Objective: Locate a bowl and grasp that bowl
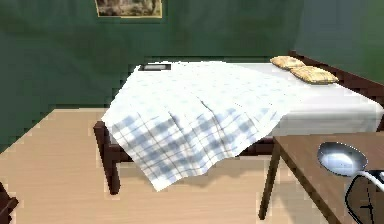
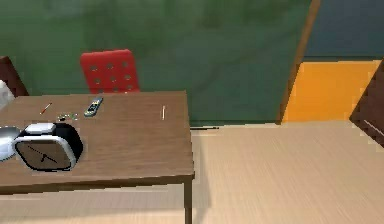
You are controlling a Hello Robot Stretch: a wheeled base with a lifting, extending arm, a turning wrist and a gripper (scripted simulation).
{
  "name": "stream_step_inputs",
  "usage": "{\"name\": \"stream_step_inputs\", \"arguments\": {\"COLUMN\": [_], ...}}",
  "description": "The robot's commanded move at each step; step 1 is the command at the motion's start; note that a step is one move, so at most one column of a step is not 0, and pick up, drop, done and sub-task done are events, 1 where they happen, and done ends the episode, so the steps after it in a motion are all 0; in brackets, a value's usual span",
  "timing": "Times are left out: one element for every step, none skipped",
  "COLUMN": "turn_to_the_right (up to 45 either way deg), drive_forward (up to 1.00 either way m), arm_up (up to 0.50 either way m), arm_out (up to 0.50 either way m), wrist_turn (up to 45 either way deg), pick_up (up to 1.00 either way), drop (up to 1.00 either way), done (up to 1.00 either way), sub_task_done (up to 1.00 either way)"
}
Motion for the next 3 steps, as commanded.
{"name": "stream_step_inputs", "arguments": {"turn_to_the_right": [21.0,0.0,-45.0], "drive_forward": [0.0,0.55,0.0], "arm_up": [0.0,0.0,0.0], "arm_out": [0.0,0.0,0.0], "wrist_turn": [0.0,0.0,0.0], "pick_up": [0.0,0.0,0.0], "drop": [0.0,0.0,0.0], "done": [0.0,0.0,0.0], "sub_task_done": [0.0,0.0,0.0]}}
